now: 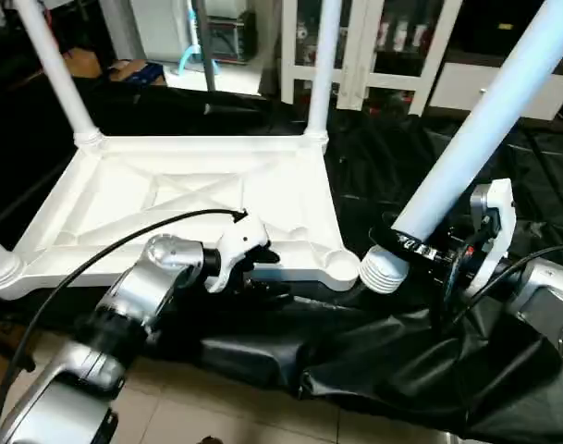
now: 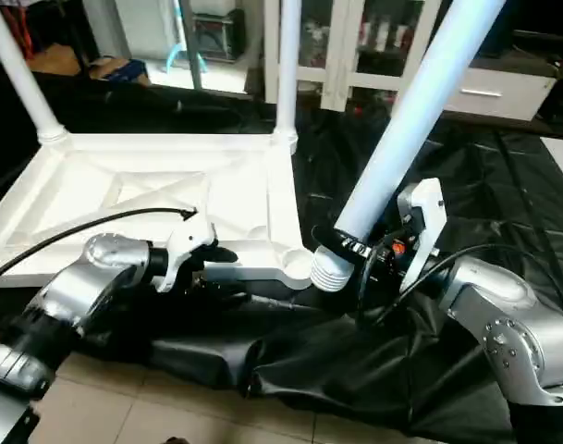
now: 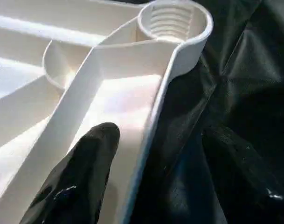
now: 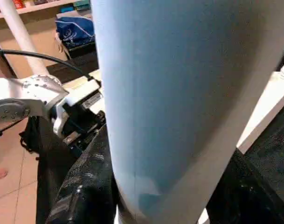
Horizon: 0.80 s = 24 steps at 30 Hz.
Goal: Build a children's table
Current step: Insert table leg to table base
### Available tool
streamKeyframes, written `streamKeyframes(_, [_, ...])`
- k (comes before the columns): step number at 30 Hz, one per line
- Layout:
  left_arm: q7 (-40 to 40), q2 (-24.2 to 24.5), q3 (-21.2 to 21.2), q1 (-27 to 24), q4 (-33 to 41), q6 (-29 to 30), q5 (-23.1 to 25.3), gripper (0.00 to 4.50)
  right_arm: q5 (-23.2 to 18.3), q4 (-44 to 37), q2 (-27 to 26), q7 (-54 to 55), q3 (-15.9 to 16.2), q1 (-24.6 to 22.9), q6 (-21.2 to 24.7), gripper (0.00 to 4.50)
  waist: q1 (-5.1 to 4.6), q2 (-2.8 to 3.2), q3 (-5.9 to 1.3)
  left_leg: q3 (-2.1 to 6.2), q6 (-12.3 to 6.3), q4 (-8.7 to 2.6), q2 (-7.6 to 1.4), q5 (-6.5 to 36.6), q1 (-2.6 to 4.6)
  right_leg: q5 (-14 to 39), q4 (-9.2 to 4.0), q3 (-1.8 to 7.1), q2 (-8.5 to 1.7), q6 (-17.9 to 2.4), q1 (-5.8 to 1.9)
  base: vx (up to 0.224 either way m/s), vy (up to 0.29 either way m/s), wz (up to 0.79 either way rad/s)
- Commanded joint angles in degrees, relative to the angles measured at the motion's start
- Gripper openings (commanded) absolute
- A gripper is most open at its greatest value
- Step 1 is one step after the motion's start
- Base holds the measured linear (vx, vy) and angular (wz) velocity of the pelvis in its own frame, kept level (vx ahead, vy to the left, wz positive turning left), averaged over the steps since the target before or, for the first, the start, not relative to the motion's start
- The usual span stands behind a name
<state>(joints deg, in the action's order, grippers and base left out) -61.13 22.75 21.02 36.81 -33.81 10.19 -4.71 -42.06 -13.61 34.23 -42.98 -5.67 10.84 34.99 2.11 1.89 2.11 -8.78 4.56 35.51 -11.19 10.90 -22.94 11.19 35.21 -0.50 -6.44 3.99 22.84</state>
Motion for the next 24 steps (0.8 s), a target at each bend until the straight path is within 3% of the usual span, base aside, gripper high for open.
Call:
streamKeyframes(1, [-0.7,-0.3,0.2,1.5,-2.0,-1.1,0.9,2.92,0.4,-1.7,0.2,-0.1,-0.8,0.5,-0.1,1.85,0.13,-0.10,-3.55,-0.88,-2.98,-4.50,-0.32,8.1,1.46,-2.0,-3.07,0.01,0.08,-17.9,-2.75,0.000,0.000,0.00])
streamKeyframes(7, [-0.5,-1.2,-0.2,4.8,-8.5,-4.7,2.4,2.40,0.5,-1.5,0.1,-0.1,-0.8,0.8,-0.4,1.85,0.19,-0.19,-3.57,-0.89,-3.28,-4.49,-0.34,7.9,1.40,-2.6,-3.08,0.00,-0.04,-18.3,-2.86,0.000,0.000,0.00])
streamKeyframes(9, [-2.2,-1.0,1.0,6.2,-11.5,-7.3,4.1,2.04,0.8,-1.3,0.0,-0.1,-0.8,1.1,-0.5,1.85,0.19,-0.27,-3.52,-0.92,-3.67,-4.49,-0.36,7.5,1.36,-3.1,-3.07,-0.01,-0.04,-18.5,-2.84,0.000,0.000,0.00])
streamKeyframes(14, [-3.9,-0.4,2.5,6.8,-12.6,-9.1,5.6,1.88,0.7,-1.0,0.1,0.0,-1.0,1.7,-0.5,1.85,0.16,-0.24,-3.46,-0.94,-3.56,-4.58,-0.46,8.2,1.42,-2.4,-3.15,0.03,-0.12,-18.6,-2.83,0.000,0.000,0.00])
streamKeyframes(15, [-5.0,-0.1,3.2,7.1,-13.2,-10.2,6.6,1.60,0.7,-0.8,0.2,-0.1,-1.2,1.9,-0.5,1.85,0.19,-0.28,-3.37,-1.00,-3.52,-4.64,-0.47,8.4,1.42,-1.9,-3.27,0.03,-0.15,-18.5,-2.77,0.000,0.000,0.00])
streamKeyframes(17, [-5.4,-0.1,3.4,7.2,-13.6,-10.6,6.9,1.55,0.7,-0.7,0.3,-0.1,-1.3,2.0,-0.5,1.85,0.17,-0.22,-3.36,-1.05,-3.13,-4.71,-0.56,8.9,1.47,-1.5,-3.24,0.02,-0.13,-18.5,-2.75,0.000,0.000,0.00])
streamKeyframes(24, [-4.4,-2.4,1.7,8.2,-16.0,-12.0,6.9,1.09,0.5,-0.6,-0.6,0.5,-1.6,2.6,-0.3,1.85,0.31,-0.32,-3.24,-1.54,-2.43,-4.82,-0.85,10.4,1.68,0.1,-3.37,0.05,-0.18,-18.4,-2.46,0.000,0.000,0.00])
